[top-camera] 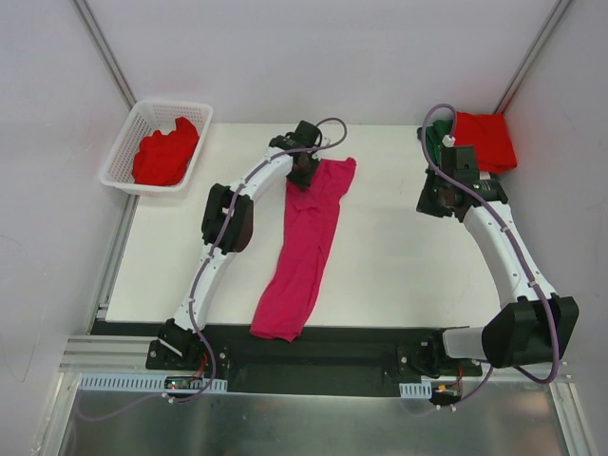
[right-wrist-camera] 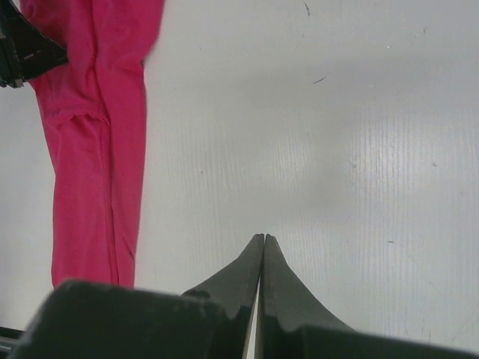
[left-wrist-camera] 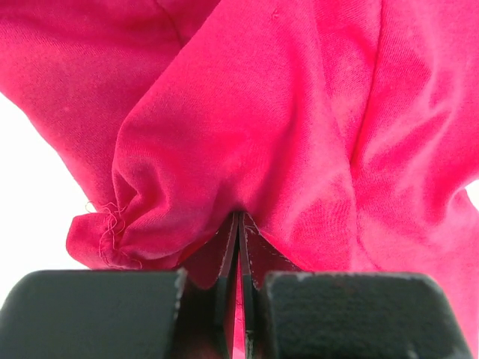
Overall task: Fold and stack the t-shirts
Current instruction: Rotate the tshirt 90 degrees
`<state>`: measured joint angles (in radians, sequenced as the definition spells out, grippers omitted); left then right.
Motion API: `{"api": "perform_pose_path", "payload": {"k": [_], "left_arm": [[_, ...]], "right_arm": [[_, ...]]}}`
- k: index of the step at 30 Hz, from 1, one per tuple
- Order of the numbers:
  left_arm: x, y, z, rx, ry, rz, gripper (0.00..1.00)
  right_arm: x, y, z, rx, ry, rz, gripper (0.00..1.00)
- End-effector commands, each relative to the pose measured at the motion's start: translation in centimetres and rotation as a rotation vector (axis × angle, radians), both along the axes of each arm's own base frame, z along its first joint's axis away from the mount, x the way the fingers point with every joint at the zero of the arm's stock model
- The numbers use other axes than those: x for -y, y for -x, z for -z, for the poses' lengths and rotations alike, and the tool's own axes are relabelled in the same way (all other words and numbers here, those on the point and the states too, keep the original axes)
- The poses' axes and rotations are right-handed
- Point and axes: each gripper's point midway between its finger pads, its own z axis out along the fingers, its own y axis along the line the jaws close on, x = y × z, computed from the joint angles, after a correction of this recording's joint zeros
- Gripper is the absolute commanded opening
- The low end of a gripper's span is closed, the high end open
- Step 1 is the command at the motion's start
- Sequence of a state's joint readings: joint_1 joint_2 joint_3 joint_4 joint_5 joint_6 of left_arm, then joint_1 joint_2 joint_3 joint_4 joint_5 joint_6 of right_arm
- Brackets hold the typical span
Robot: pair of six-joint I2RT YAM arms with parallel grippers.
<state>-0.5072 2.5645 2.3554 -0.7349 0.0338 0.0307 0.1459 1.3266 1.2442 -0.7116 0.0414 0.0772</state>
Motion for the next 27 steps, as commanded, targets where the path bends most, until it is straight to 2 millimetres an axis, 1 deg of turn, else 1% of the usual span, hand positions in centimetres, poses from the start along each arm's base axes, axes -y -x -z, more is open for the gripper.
{"api": "perform_pose_path", "payload": {"k": [1, 2, 3, 5, 6, 10, 13, 14, 16, 17, 18, 19, 20, 21, 22, 23, 24, 25, 26, 27], "left_arm": [[-5.6, -0.7, 2.8, -0.063, -0.135, -0.083, 0.00], [-6.2, -1.0, 3.2, -0.066, -0.141, -0.090, 0.00], [-7.0, -1.4, 3.2, -0.064, -0.142, -0.105, 0.00], [-7.7, -2.1, 3.1, -0.054, -0.141, -0.120, 0.00], [-8.4, -2.5, 3.1, -0.056, -0.139, -0.131, 0.00], [-8.5, -3.4, 2.6, -0.046, -0.096, -0.152, 0.00], [-8.4, -3.5, 2.1, -0.039, -0.086, -0.148, 0.00], [-8.2, -3.6, 1.4, -0.033, -0.069, -0.142, 0.00], [-6.8, -3.4, 0.4, -0.035, 0.008, -0.116, 0.00], [-6.2, -3.7, -1.7, -0.001, 0.046, -0.109, 0.00], [-5.7, -4.0, -2.4, 0.022, 0.077, -0.102, 0.00], [-4.8, -4.1, -3.6, 0.040, 0.127, -0.089, 0.00], [-4.4, -4.3, -6.6, 0.092, 0.169, -0.080, 0.00], [-4.1, -4.2, -7.4, 0.104, 0.190, -0.073, 0.00], [-3.7, -4.8, -8.9, 0.148, 0.224, -0.071, 0.00], [-3.3, -4.8, -10.9, 0.177, 0.254, -0.056, 0.00], [-3.0, -4.9, -12.3, 0.199, 0.278, -0.043, 0.00], [-2.7, -4.8, -13.2, 0.207, 0.299, -0.035, 0.00], [-2.1, -4.3, -14.8, 0.217, 0.339, -0.006, 0.00], [-1.8, -4.0, -15.6, 0.219, 0.359, 0.008, 0.00]], "right_arm": [[0.2, 0.5, -0.3, 0.006, -0.008, -0.004, 0.01], [0.2, 0.5, -0.2, 0.004, -0.007, -0.004, 0.01], [0.3, 0.5, -0.1, 0.000, -0.006, -0.003, 0.01], [0.3, 0.6, 0.1, -0.008, -0.004, -0.002, 0.01], [0.3, 0.7, 0.1, -0.011, -0.003, -0.004, 0.01], [0.4, 0.9, 0.1, -0.015, -0.001, -0.004, 0.01], [0.4, 1.1, 0.0, -0.015, -0.001, -0.005, 0.01], [0.3, 1.1, -0.1, -0.014, -0.005, -0.005, 0.01], [0.1, 1.1, -0.1, -0.013, -0.011, -0.011, 0.01], [0.1, 1.1, 0.0, -0.014, -0.015, -0.010, 0.01], [0.0, 1.1, 0.1, -0.017, -0.018, -0.011, 0.01], [0.0, 1.1, 0.1, -0.017, -0.020, -0.013, 0.01], [-0.1, 1.1, 0.1, -0.017, -0.020, -0.014, 0.01], [-0.1, 1.2, 0.1, -0.015, -0.023, -0.011, 0.01], [0.0, 1.3, 0.0, -0.013, -0.024, -0.011, 0.01], [0.1, 1.5, 0.1, -0.015, -0.021, -0.010, 0.01], [0.0, 1.6, -0.1, -0.009, -0.022, -0.014, 0.01], [0.0, 1.7, -0.2, -0.007, -0.021, -0.014, 0.01], [0.1, 1.8, -0.1, -0.010, -0.020, -0.014, 0.01], [0.0, 2.1, -0.1, -0.010, -0.021, -0.017, 0.01]]}}
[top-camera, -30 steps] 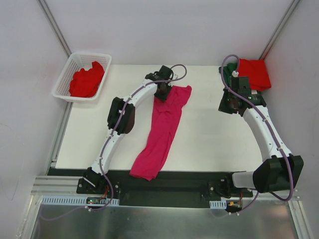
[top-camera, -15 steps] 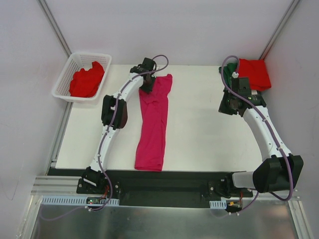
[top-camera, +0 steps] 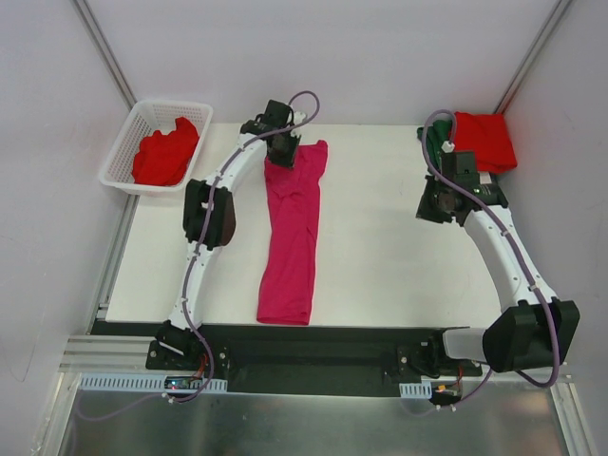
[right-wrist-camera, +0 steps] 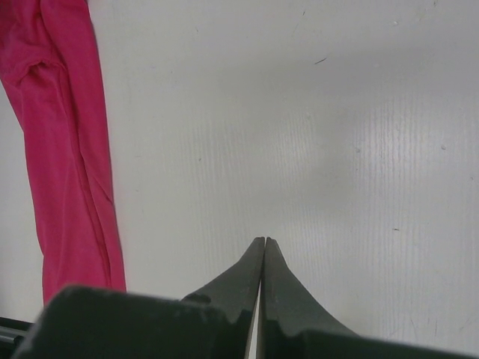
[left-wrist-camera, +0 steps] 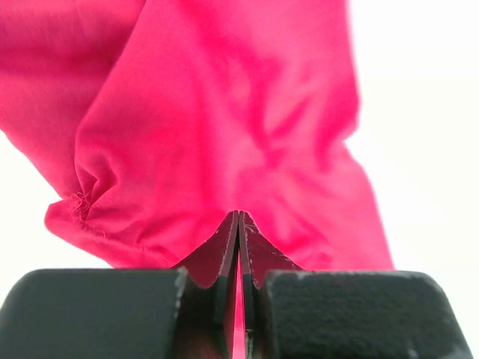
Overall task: Fold and stack the t-shirts
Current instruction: Rotate the tshirt 90 degrees
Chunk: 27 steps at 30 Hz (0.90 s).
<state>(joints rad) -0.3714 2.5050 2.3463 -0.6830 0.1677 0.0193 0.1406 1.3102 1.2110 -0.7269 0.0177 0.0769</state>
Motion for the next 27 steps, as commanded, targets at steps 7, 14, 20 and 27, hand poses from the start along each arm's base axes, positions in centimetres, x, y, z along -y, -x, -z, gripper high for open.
{"api": "perform_pose_path", "payload": {"k": [7, 14, 20, 27], "left_arm": [[3.2, 3.6, -18.4, 0.242, 0.343, 0.099, 0.30], [1.5, 8.9, -15.2, 0.168, 0.337, 0.069, 0.00], [2.1, 13.1, -8.3, 0.078, 0.220, 0.052, 0.00], [4.3, 15.3, -1.7, 0.009, 0.057, 0.098, 0.00]], "right_arm": [[-1.0, 1.5, -0.1, 0.006, -0.060, -0.044, 0.01], [-2.4, 2.3, 1.0, -0.014, -0.115, -0.081, 0.01], [-2.3, 2.7, 1.2, -0.015, -0.104, -0.090, 0.01], [-2.2, 2.8, 1.4, -0.016, -0.093, -0.089, 0.01]]}}
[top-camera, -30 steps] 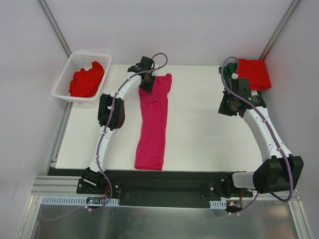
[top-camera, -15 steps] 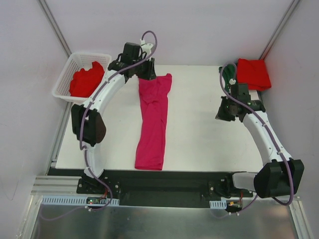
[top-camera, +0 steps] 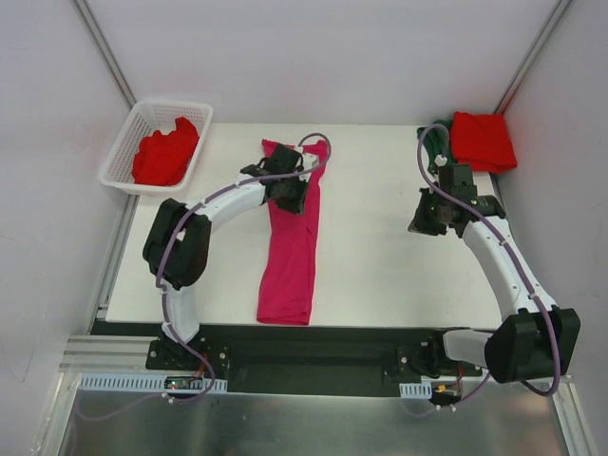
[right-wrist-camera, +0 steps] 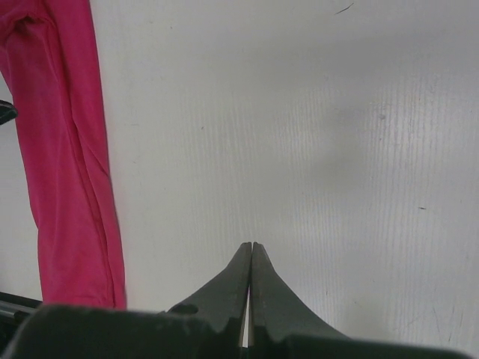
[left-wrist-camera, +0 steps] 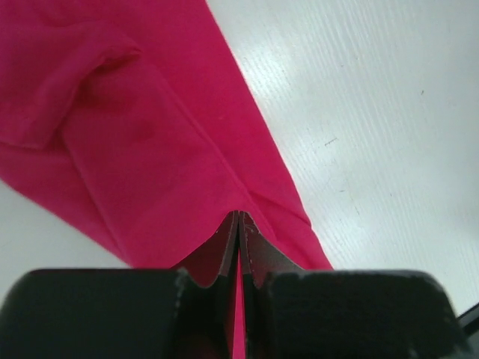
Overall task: Fold and stack the t-shirts
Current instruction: Rotate the tshirt 90 degrees
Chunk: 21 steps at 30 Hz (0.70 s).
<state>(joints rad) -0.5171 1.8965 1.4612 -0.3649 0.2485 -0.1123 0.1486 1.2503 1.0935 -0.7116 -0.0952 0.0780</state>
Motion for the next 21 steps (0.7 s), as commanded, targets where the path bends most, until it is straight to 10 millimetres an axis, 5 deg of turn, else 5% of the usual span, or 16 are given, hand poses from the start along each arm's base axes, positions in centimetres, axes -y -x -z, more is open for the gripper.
{"api": "perform_pose_path", "payload": {"k": [1, 8, 16, 21], "left_arm": [[1.3, -0.4, 2.4, 0.052, -0.093, 0.012, 0.00], [0.0, -0.5, 4.5, 0.054, -0.208, 0.001, 0.00], [-1.0, -0.3, 2.4, 0.063, -0.151, -0.011, 0.00], [-2.0, -0.7, 3.3, 0.067, -0.202, -0.024, 0.00]], "right_arm": [[-0.2, 0.1, -0.8, 0.042, -0.007, -0.014, 0.01], [0.0, 0.0, -0.4, 0.031, 0.010, -0.013, 0.01], [-0.5, -0.6, 0.2, 0.015, -0.009, -0.021, 0.01], [-0.6, -0.9, 0.3, 0.013, -0.012, -0.023, 0.01]]}}
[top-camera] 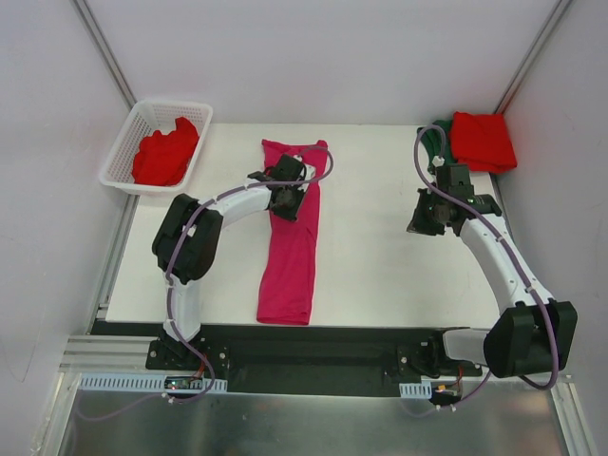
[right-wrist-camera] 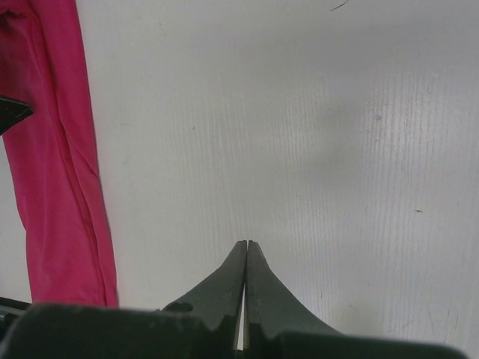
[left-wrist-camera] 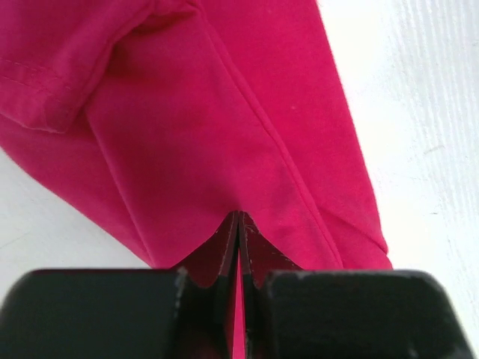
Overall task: Fold and stack the t-shirts
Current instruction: Rotate the tshirt 90 degrees
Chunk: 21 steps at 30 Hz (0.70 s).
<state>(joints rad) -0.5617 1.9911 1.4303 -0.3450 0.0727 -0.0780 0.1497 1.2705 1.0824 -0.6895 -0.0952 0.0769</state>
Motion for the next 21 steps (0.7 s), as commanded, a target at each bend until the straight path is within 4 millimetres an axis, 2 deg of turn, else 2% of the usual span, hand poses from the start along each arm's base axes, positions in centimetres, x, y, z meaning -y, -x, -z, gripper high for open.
{"api": "perform_pose_path", "payload": {"k": [1, 3, 6, 8, 10, 16, 21], "left_arm": [[-0.8, -0.8, -1.4, 0.055, -0.021, 0.003, 0.00], [-0.9, -0.9, -0.8, 0.034, -0.036, -0.002, 0.00], [-0.6, -1.0, 1.4, -0.020, -0.052, 0.007, 0.00], [-0.1, -1.6, 1.4, -0.019, -0.045, 0.012, 0.00], [-0.1, -1.8, 2.4, -0.037, -0.059, 0.011, 0.00], [0.2, -3.9, 3.1, -0.040, -0.060, 0.001, 0.00], [0.1, -5.6, 2.8, -0.029, -0.038, -0.007, 0.00]], "right_arm": [[-0.4, -0.5, -0.3, 0.018, -0.012, -0.017, 0.01], [-0.4, -0.5, -0.3, 0.018, -0.009, -0.018, 0.01], [-0.2, -0.5, -0.2, 0.014, 0.002, -0.017, 0.01], [-0.1, -0.4, -0.1, 0.009, 0.009, -0.017, 0.01], [0.0, -0.4, 0.0, 0.007, 0.014, -0.017, 0.01], [-0.1, -0.5, 0.2, -0.004, 0.013, -0.018, 0.01], [-0.2, -0.5, 0.2, -0.006, 0.010, -0.019, 0.01]]}}
